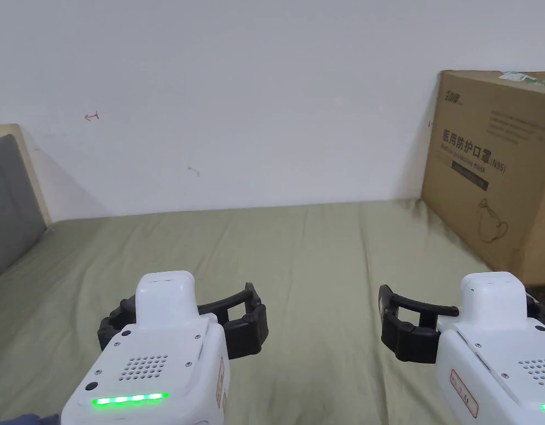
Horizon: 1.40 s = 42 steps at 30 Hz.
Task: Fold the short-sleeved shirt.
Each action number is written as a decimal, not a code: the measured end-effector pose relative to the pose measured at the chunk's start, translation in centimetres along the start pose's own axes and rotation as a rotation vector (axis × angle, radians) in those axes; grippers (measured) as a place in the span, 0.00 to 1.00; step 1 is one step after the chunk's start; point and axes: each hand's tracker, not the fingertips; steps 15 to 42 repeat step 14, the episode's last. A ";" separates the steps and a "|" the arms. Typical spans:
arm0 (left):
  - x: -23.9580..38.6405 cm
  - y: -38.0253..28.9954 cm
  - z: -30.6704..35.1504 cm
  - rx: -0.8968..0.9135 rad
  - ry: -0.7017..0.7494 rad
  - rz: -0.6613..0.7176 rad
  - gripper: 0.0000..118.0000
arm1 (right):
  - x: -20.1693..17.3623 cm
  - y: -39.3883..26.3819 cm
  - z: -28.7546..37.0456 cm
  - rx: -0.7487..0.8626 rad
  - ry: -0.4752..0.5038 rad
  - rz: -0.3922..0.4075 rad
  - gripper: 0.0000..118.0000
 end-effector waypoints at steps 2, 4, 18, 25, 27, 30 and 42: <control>0.0 -0.2 0.0 -0.026 -0.017 0.031 1.00 | 0.0 0.0 -0.1 -0.007 0.001 -0.007 1.00; 0.1 -0.3 0.0 -0.039 -0.018 0.055 1.00 | 0.0 -0.1 -0.1 -0.014 -0.002 -0.014 1.00; 0.8 -0.9 -1.0 -0.097 0.029 0.058 1.00 | -0.1 -0.5 -0.3 -0.022 0.005 -0.023 1.00; 0.8 -0.9 -1.0 -0.097 0.029 0.058 1.00 | -0.1 -0.5 -0.3 -0.022 0.005 -0.023 1.00; 0.8 -0.9 -1.0 -0.097 0.029 0.058 1.00 | -0.1 -0.5 -0.3 -0.022 0.005 -0.023 1.00; 0.8 -0.9 -1.0 -0.097 0.029 0.058 1.00 | -0.1 -0.5 -0.3 -0.022 0.005 -0.023 1.00; 0.8 -0.9 -1.0 -0.097 0.029 0.058 1.00 | -0.1 -0.5 -0.3 -0.022 0.005 -0.023 1.00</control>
